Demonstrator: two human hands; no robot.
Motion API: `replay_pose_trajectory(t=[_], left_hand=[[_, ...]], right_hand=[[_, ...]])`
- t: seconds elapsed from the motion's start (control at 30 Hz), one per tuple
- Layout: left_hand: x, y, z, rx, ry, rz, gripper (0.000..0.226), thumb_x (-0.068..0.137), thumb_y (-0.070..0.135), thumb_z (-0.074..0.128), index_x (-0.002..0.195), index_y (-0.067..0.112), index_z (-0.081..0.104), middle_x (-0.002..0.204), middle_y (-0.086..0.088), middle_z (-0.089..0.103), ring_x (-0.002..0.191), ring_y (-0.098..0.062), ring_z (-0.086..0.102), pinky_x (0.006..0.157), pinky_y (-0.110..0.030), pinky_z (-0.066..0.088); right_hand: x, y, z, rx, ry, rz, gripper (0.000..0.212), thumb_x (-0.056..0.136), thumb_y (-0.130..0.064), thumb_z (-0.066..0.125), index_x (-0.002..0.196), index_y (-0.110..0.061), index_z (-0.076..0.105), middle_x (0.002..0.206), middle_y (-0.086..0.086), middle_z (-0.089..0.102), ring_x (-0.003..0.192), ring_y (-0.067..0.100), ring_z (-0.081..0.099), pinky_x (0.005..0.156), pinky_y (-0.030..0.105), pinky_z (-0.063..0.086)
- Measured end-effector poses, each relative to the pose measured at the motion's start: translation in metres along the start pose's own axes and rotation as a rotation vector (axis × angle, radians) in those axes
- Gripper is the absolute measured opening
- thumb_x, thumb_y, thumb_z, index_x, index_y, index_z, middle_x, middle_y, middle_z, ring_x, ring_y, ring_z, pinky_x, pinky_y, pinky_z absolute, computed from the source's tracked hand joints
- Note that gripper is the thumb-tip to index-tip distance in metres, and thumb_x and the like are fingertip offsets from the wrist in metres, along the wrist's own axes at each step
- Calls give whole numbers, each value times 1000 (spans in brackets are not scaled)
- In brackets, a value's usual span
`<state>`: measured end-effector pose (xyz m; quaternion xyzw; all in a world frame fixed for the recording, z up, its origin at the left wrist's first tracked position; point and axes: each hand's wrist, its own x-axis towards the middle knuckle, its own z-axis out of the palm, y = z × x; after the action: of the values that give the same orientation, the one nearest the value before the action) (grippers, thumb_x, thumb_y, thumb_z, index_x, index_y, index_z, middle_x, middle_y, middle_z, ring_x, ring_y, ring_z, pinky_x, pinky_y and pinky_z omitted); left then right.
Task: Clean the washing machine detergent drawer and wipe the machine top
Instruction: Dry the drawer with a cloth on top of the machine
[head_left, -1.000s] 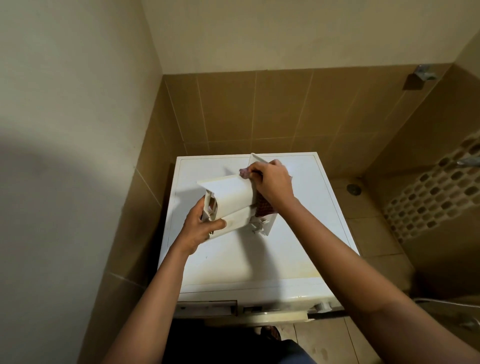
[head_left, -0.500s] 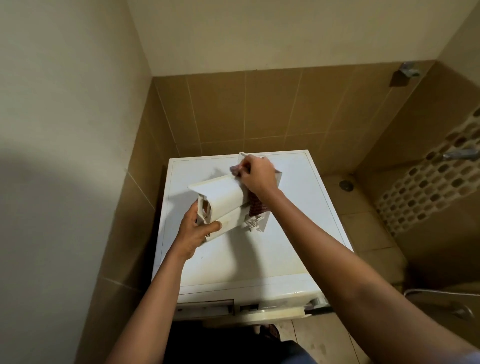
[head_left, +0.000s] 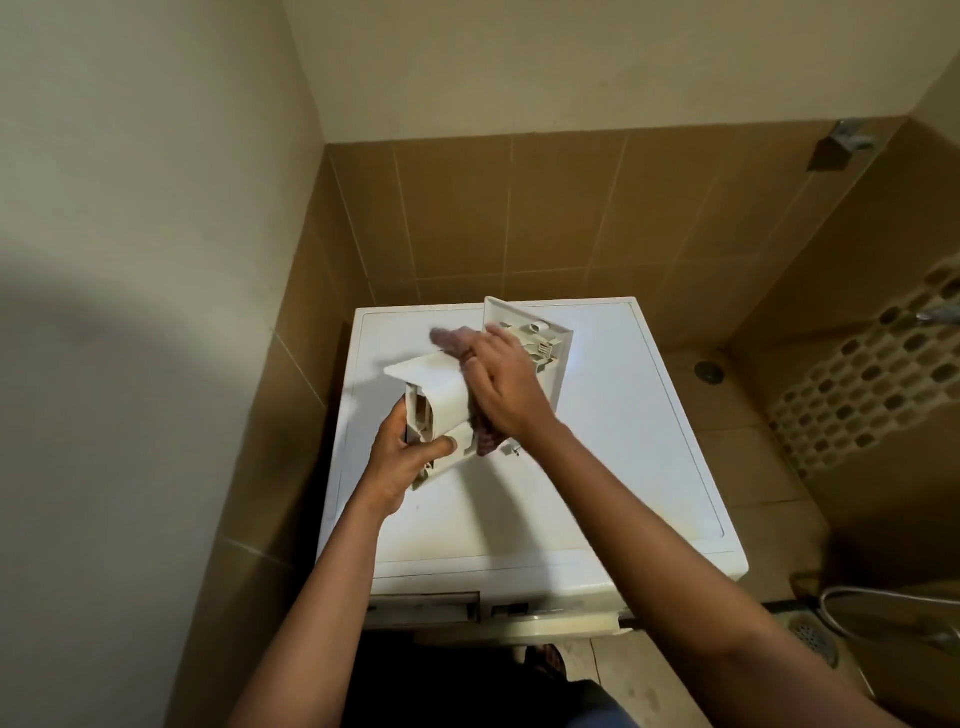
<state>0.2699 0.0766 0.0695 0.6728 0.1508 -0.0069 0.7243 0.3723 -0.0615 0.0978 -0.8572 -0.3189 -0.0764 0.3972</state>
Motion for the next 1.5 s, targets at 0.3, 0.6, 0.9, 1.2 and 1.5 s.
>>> replay_pose_trajectory(t=[0.3, 0.6, 0.9, 1.2, 1.5], left_hand=[[16, 10, 7, -82, 32, 17, 58, 80, -10, 66, 122, 28, 52, 113, -2, 65, 105, -19, 63, 76, -29, 56], [14, 7, 22, -368, 58, -48, 49, 80, -1, 63, 124, 18, 58, 104, -3, 72, 92, -18, 70, 68, -34, 56], [21, -8, 33, -499, 103, -146, 40, 71, 5, 65, 107, 22, 57, 88, 2, 74, 79, -16, 70, 63, -32, 55], [30, -30, 28, -565, 248, -225, 81, 49, 66, 85, 110, 19, 62, 96, -6, 67, 88, -22, 64, 79, -38, 50], [39, -32, 29, -712, 345, -362, 68, 73, 32, 77, 133, 8, 56, 133, -17, 59, 122, -31, 57, 103, -45, 44]], right_hand=[[10, 6, 11, 111, 194, 249, 50, 95, -30, 24, 123, -10, 61, 131, 6, 59, 139, 21, 32, 114, 43, 22], [-27, 6, 13, -30, -129, -73, 57, 100, -36, 21, 153, -15, 12, 161, 5, 3, 148, 14, -5, 120, 33, -2], [-40, 37, 21, -79, -80, 207, 61, 97, -45, 17, 153, -21, 10, 158, -4, -3, 147, 12, -7, 120, 36, 4], [-93, -2, 48, -4, -133, 168, 63, 93, -32, 28, 153, -24, 12, 159, -5, 1, 137, 22, 30, 107, 36, 31], [-81, 26, 43, -172, -217, 144, 65, 88, -47, 30, 151, -34, 21, 159, -10, 18, 147, 15, 12, 102, 35, 30]])
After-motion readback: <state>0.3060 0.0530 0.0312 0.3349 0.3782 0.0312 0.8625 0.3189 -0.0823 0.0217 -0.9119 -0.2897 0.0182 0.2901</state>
